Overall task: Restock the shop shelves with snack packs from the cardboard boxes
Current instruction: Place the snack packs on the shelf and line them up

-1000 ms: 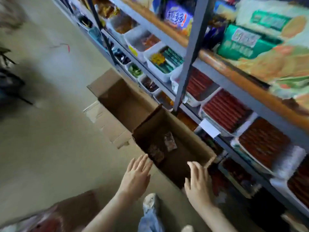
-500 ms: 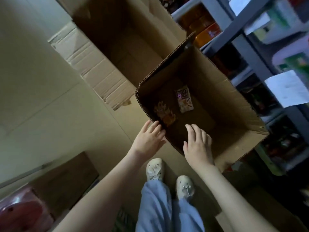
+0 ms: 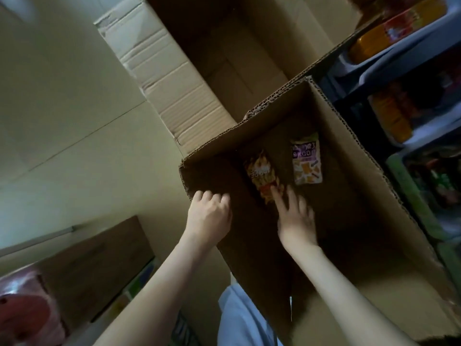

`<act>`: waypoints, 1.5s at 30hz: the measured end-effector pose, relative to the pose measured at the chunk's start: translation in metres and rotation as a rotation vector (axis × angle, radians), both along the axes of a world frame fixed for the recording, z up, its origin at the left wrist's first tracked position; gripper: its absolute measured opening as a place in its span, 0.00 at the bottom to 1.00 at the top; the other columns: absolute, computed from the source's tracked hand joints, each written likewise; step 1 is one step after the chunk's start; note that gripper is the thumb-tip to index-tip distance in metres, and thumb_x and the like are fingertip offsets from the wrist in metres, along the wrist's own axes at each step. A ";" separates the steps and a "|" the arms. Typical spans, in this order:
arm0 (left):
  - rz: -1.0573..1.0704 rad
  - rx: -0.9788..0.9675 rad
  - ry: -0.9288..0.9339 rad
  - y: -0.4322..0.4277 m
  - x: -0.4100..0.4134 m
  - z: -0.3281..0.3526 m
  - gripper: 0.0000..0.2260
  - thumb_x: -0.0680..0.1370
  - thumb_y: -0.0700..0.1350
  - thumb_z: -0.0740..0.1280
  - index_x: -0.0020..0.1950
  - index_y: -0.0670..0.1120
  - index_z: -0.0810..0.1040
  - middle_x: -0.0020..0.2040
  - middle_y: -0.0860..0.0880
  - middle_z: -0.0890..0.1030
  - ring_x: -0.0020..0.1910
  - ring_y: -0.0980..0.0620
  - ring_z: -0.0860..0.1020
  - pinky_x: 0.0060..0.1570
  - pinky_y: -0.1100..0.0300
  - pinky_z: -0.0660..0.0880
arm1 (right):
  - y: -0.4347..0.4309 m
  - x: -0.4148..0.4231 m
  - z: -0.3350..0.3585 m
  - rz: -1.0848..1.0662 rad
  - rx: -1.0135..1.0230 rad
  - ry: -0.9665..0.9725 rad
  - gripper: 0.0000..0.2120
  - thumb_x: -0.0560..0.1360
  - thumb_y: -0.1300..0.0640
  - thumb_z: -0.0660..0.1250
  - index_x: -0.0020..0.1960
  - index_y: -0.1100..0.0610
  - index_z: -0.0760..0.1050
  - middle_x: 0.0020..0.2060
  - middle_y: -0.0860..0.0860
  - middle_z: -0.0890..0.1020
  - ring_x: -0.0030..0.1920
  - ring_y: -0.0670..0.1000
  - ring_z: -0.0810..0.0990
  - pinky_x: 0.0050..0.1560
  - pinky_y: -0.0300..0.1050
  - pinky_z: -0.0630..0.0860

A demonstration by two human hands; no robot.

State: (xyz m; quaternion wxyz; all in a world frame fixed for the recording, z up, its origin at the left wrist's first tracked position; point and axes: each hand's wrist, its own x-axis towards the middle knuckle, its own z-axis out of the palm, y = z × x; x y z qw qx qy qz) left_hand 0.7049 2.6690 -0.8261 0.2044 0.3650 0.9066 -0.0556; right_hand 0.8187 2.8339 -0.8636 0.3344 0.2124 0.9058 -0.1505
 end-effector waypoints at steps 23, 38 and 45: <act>-0.016 0.056 0.099 -0.058 0.016 -0.041 0.05 0.68 0.46 0.71 0.40 0.46 0.81 0.32 0.49 0.79 0.33 0.46 0.78 0.46 0.54 0.68 | -0.036 -0.041 -0.103 -0.030 0.019 0.019 0.44 0.73 0.48 0.69 0.77 0.44 0.44 0.77 0.51 0.45 0.73 0.66 0.52 0.67 0.65 0.61; -0.263 -0.153 -0.222 0.033 0.030 0.147 0.28 0.83 0.53 0.53 0.80 0.51 0.45 0.80 0.45 0.50 0.78 0.45 0.45 0.73 0.42 0.37 | 0.028 0.030 0.286 -0.187 -0.015 0.403 0.42 0.73 0.51 0.67 0.78 0.41 0.43 0.76 0.47 0.45 0.70 0.57 0.57 0.67 0.57 0.67; 0.381 0.697 -1.213 0.102 0.039 0.404 0.26 0.76 0.65 0.59 0.73 0.61 0.60 0.70 0.52 0.72 0.65 0.56 0.73 0.67 0.58 0.69 | 0.044 0.037 0.465 -0.332 0.009 0.827 0.42 0.71 0.53 0.72 0.78 0.45 0.52 0.76 0.51 0.53 0.73 0.59 0.58 0.66 0.60 0.68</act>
